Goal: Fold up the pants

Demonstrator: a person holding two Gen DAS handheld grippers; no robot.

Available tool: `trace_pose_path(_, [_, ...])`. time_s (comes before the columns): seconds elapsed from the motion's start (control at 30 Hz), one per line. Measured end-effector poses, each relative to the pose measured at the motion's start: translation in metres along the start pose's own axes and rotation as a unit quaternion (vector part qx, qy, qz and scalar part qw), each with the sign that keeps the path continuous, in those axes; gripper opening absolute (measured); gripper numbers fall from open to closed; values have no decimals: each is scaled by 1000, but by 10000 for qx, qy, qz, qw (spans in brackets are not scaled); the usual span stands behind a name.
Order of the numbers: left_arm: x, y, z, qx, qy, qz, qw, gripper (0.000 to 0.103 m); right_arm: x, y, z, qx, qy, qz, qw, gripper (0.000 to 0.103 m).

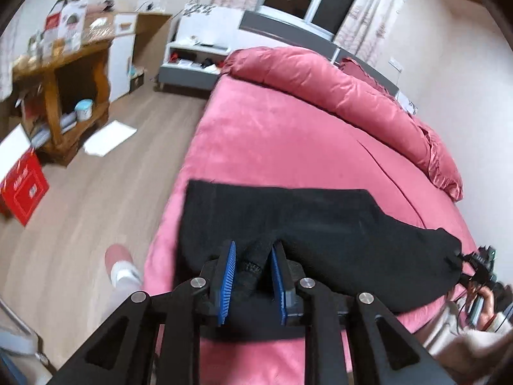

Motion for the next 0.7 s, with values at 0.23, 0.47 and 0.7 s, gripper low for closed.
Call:
trace_pose_path(0.23, [23, -17, -68, 227, 189, 218, 9993, 22, -15, -74, -52, 331, 463, -822, 9950, 46])
trace_pose_path(0.47, [13, -9, -18, -229, -774, 329, 9962, 22, -41, -111, -30, -191, 473, -1025, 9934, 8])
trace_pose_path(0.7, [-36, -13, 81, -1749, -2032, -295, 9629, 22, -89, -73, -29, -440, 733, -1320, 9875, 8])
Point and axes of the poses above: each gripper's, at about its wrist camera, not at the fingertips, and x roughly the way its jaws point, z to its left, y to its underside, the point moved 6 cm from there along x, roughly the way its jaws point, and after that the axes turned 15 degrees about -y, right-handed, at the moved point
